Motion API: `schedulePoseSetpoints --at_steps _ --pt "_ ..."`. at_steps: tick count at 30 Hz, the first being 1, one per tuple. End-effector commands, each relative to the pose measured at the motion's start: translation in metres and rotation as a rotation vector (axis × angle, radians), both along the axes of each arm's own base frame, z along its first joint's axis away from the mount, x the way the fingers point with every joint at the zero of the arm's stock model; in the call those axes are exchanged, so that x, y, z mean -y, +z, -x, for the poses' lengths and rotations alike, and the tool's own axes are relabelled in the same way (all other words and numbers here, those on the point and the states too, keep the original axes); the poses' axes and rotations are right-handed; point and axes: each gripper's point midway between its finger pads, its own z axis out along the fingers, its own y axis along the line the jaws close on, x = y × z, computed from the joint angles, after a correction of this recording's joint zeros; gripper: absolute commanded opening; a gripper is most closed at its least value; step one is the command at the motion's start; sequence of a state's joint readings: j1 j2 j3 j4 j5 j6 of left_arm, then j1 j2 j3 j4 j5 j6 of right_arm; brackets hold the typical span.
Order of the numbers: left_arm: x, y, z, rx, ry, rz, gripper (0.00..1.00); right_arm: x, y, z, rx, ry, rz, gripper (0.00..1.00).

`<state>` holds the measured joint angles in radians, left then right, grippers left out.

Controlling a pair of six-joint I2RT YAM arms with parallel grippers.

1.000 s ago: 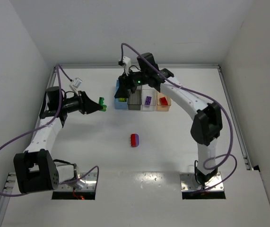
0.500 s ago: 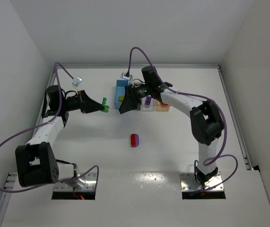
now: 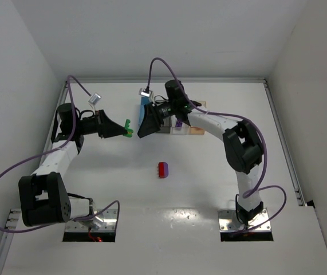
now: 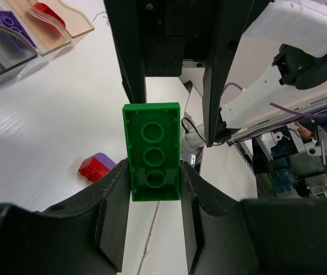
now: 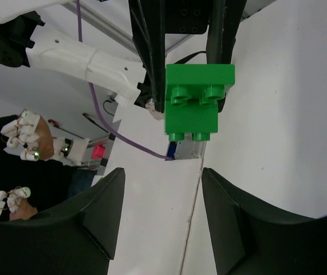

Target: Sort the legos into containers by color

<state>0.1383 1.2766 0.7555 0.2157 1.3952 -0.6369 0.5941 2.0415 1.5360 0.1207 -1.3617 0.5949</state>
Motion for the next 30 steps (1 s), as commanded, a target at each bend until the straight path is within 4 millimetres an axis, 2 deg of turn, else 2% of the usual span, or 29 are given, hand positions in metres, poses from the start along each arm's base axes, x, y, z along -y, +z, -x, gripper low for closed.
schedulePoseSetpoints --at_steps 1,7,17,26,28,30 --pt "0.004 0.014 0.002 0.081 -0.045 -0.005 0.03 -0.012 0.01 -0.002 0.065 0.029 -0.054 0.56" --pt "0.006 0.014 0.003 0.081 -0.054 -0.005 0.03 -0.022 0.002 -0.008 0.059 0.019 -0.044 0.56" --pt "0.009 0.01 0.005 0.063 -0.055 -0.004 0.03 -0.03 0.013 -0.011 0.084 0.025 -0.073 0.56" --pt "0.011 0.006 0.005 0.053 -0.055 -0.006 0.03 -0.038 0.021 0.002 0.082 0.053 -0.083 0.56" --pt "0.011 0.006 0.005 0.053 -0.055 -0.006 0.03 -0.038 0.022 0.002 0.089 0.053 -0.088 0.52" --pt "0.011 0.006 0.005 0.053 -0.055 -0.006 0.03 -0.038 0.022 0.002 0.089 0.053 -0.088 0.41"
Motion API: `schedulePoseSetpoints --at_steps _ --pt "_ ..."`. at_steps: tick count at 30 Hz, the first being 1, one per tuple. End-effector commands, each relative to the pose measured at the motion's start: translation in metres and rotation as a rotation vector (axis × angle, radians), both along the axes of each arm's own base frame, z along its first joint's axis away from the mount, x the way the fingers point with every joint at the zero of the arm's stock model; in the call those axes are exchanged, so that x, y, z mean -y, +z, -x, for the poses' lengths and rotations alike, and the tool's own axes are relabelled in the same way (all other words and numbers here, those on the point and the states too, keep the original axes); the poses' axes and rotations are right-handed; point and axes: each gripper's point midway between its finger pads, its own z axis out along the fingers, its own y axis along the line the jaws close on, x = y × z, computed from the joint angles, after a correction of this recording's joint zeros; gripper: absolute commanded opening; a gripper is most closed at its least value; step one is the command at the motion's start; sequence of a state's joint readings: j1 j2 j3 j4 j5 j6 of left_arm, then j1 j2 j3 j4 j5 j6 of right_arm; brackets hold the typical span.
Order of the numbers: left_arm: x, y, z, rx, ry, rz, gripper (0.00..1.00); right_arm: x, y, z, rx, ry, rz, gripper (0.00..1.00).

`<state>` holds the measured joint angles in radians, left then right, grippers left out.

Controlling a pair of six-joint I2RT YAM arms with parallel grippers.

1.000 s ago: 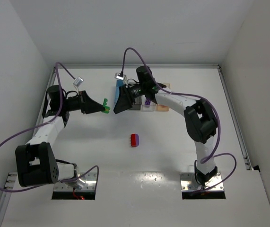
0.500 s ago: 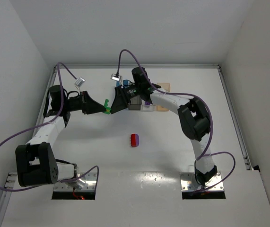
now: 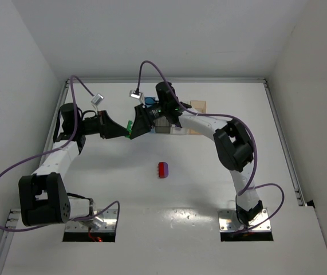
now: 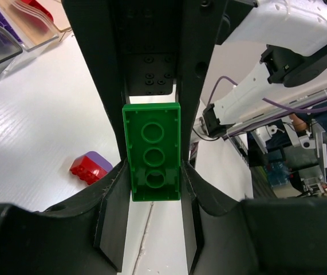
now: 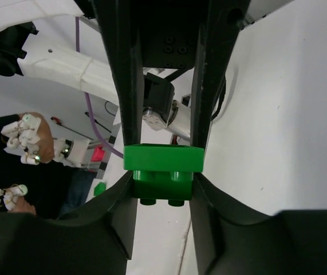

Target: Sort the legos into containers by color

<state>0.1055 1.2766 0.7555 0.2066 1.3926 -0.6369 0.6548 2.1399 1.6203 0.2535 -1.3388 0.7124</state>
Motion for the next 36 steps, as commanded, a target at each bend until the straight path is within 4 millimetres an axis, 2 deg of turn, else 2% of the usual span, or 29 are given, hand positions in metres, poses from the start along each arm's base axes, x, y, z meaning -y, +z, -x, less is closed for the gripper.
schedulePoseSetpoints --at_steps 1,2,5,8,12,18,26,32,36 --pt "0.0019 0.0071 0.0006 0.063 -0.025 -0.005 0.03 -0.0065 0.0274 0.0041 0.094 0.029 -0.077 0.37" --pt "0.0021 0.0043 0.0018 0.054 -0.025 -0.004 0.03 -0.0065 0.0274 0.0041 0.094 0.029 -0.077 0.28" --pt "0.002 0.004 0.0015 0.062 -0.025 -0.006 0.03 -0.0065 0.0274 0.0041 0.094 0.029 -0.077 0.15" --pt "0.0017 0.0036 0.0 0.062 -0.016 -0.009 0.08 -0.0065 0.0274 0.0041 0.094 0.029 -0.077 0.11" --pt "0.0015 0.0031 -0.0016 0.062 -0.008 -0.012 0.25 -0.0046 0.0297 0.0067 0.101 0.038 -0.085 0.1" --pt "0.0015 0.0031 -0.0016 0.062 -0.008 -0.012 0.34 -0.004 0.0268 0.0074 0.094 0.038 -0.079 0.08" --pt "0.0016 0.0002 -0.0004 0.053 -0.008 -0.011 0.62 -0.0031 0.027 0.0087 0.092 0.047 -0.081 0.08" --pt "0.002 0.0028 0.0023 0.062 -0.016 -0.009 0.63 -0.0031 0.027 0.0087 0.092 0.047 -0.081 0.08" --pt "0.002 0.0028 0.0023 0.062 -0.016 -0.009 0.57 -0.0025 0.024 0.0095 0.085 0.047 -0.075 0.08"
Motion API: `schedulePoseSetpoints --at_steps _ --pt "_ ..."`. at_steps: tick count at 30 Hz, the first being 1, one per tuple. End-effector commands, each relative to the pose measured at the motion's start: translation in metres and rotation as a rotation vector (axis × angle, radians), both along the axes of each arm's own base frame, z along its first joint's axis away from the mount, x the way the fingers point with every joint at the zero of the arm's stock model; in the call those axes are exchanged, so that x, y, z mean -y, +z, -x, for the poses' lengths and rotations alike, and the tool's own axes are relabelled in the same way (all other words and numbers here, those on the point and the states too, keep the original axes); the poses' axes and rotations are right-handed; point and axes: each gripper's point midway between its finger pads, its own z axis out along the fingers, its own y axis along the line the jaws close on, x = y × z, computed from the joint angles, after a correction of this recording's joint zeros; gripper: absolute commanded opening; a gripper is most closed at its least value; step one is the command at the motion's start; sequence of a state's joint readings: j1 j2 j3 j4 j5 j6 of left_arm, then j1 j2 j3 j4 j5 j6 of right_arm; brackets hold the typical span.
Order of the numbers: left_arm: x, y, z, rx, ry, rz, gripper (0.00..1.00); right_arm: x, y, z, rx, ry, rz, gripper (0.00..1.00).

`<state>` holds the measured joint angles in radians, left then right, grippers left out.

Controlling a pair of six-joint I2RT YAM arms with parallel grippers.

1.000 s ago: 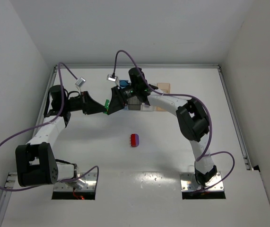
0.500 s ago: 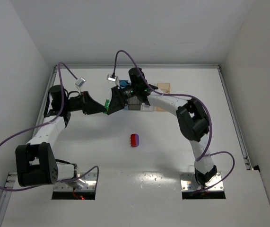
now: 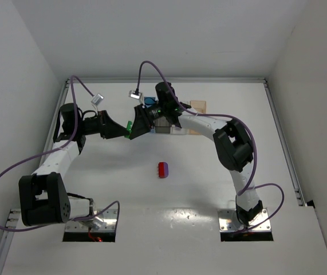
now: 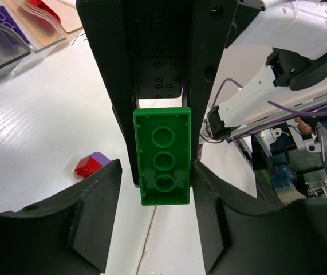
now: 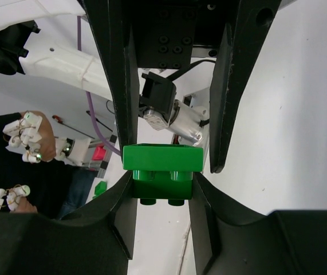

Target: Sort the legos into containers by color

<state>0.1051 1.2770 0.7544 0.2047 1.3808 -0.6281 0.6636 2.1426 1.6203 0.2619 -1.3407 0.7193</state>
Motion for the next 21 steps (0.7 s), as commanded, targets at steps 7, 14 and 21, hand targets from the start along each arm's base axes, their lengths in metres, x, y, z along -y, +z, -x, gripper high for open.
schedulePoseSetpoints --at_steps 7,14,21 --pt "0.0001 0.0061 0.0064 0.078 -0.018 -0.008 0.51 0.0031 0.0214 0.0026 0.08 0.028 -0.069 0.08" --pt "0.0004 0.0066 0.0079 0.079 -0.027 -0.005 0.61 0.0047 0.0187 0.0047 0.071 0.037 -0.065 0.08" --pt "-0.002 0.0084 0.0075 0.097 -0.018 -0.009 0.61 0.0053 0.0158 0.0055 0.064 0.037 -0.059 0.08"
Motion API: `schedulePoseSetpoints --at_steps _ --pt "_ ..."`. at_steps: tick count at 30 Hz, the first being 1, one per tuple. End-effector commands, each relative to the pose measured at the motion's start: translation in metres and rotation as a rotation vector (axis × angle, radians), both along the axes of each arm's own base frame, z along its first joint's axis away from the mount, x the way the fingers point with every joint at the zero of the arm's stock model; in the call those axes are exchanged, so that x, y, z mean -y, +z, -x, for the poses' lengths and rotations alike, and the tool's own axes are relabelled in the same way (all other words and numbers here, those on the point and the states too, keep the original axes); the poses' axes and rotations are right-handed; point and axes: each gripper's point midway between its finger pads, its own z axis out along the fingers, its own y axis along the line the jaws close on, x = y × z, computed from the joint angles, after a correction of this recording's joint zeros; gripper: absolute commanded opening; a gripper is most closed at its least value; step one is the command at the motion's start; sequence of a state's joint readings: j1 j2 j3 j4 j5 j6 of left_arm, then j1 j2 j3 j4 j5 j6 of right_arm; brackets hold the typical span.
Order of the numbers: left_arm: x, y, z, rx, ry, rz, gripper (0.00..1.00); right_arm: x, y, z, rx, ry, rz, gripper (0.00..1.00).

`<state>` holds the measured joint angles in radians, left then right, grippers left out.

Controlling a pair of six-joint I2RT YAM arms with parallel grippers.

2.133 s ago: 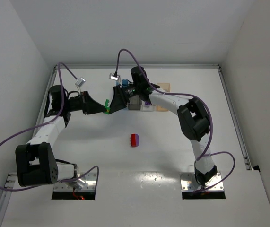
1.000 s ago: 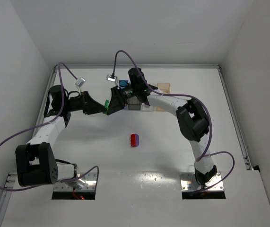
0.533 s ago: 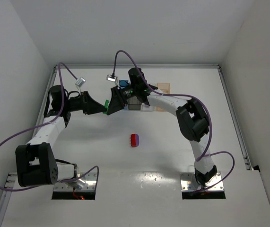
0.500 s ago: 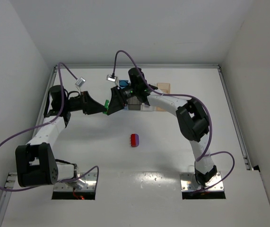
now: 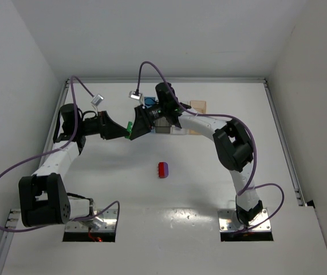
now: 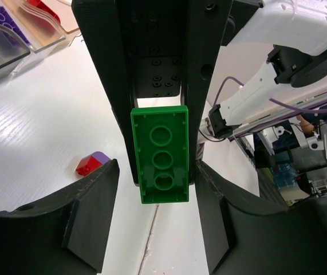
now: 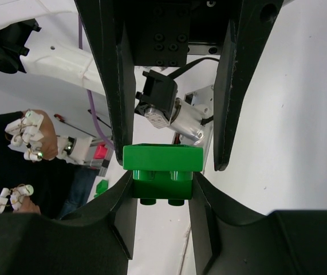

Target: Sort the legos into containers by color

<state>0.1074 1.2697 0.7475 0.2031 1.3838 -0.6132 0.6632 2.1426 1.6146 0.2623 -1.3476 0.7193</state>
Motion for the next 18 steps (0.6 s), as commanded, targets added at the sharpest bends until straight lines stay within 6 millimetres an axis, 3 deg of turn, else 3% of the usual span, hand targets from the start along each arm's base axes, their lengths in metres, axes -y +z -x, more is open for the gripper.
schedulePoseSetpoints --at_steps 1,10,13,17,18 --pt "-0.0016 0.0092 0.0059 0.083 -0.017 -0.006 0.6 0.0041 0.0173 0.0042 0.069 0.03 -0.062 0.08" --pt "-0.0037 0.0098 0.0066 0.084 -0.019 -0.003 0.57 0.0082 0.0147 0.0024 0.06 0.03 -0.057 0.08" --pt "-0.0035 0.0069 0.0077 0.075 -0.019 -0.002 0.51 0.0082 0.0147 0.0024 0.06 0.03 -0.057 0.08" --pt "-0.0036 0.0067 0.0074 0.084 -0.02 -0.004 0.32 0.0082 0.0147 0.0024 0.06 0.03 -0.057 0.08" --pt "-0.0036 0.0067 0.0074 0.084 -0.02 -0.004 0.32 0.0082 0.0147 0.0024 0.06 0.03 -0.057 0.08"
